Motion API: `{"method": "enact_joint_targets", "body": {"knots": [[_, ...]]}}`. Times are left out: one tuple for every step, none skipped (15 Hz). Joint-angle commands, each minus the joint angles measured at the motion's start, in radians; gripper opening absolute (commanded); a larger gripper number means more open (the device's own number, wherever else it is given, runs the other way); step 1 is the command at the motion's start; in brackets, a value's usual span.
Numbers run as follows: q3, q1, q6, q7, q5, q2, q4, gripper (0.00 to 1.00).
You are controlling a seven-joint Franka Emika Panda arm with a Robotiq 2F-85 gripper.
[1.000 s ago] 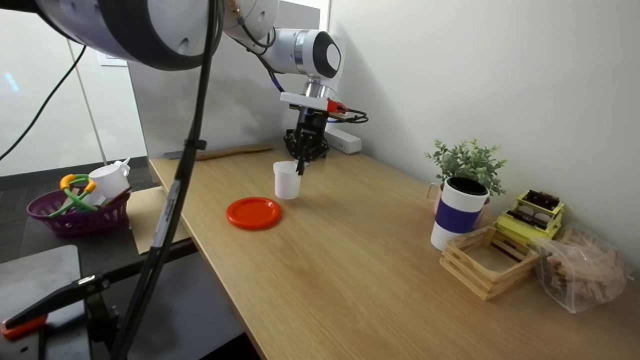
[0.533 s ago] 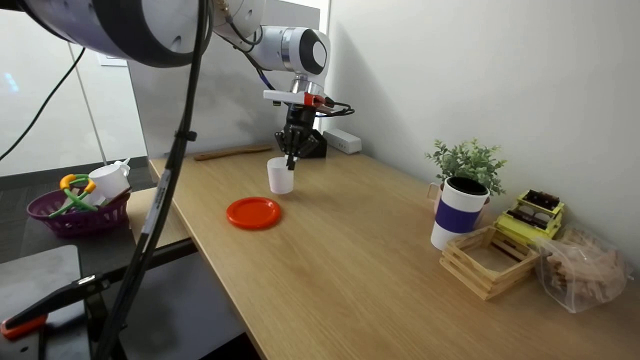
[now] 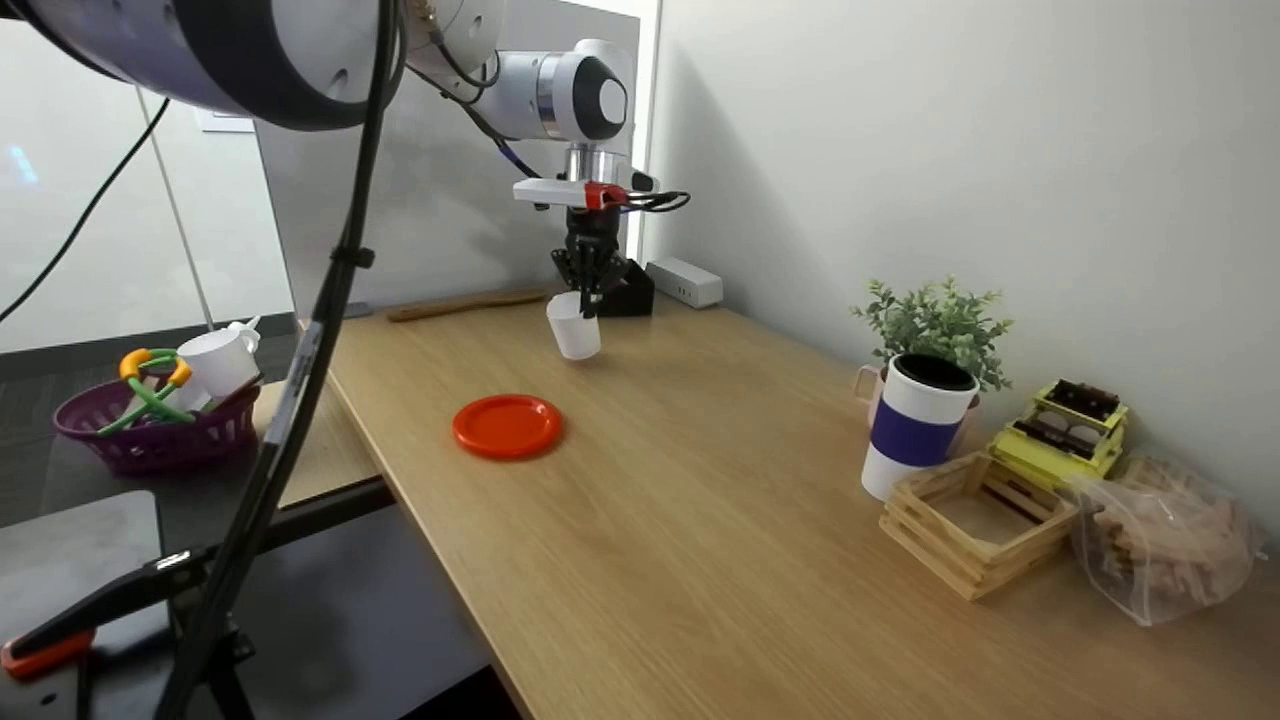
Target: Put the white mug on top of the orange plate
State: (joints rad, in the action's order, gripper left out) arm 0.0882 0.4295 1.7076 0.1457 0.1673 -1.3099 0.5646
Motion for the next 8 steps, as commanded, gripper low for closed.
{"method": "enact_joint_targets", "body": {"knots": [[-0.015,0.024,0.164,0.024,0.038,0.037,0.075,0.00],[-0.012,0.027,0.192,0.033,0.041,0.041,0.086,0.00],[-0.007,0.027,0.206,0.044,0.036,0.046,0.099,0.00],[-0.002,0.025,0.161,0.020,0.026,0.000,0.019,0.01],[-0.002,0.027,0.177,0.027,0.026,0.000,0.025,0.01],[-0.002,0.028,0.182,0.029,0.026,0.000,0.028,0.01],[-0.002,0.028,0.182,0.029,0.026,0.000,0.028,0.01],[-0.002,0.028,0.183,0.029,0.026,0.000,0.028,0.01]]}}
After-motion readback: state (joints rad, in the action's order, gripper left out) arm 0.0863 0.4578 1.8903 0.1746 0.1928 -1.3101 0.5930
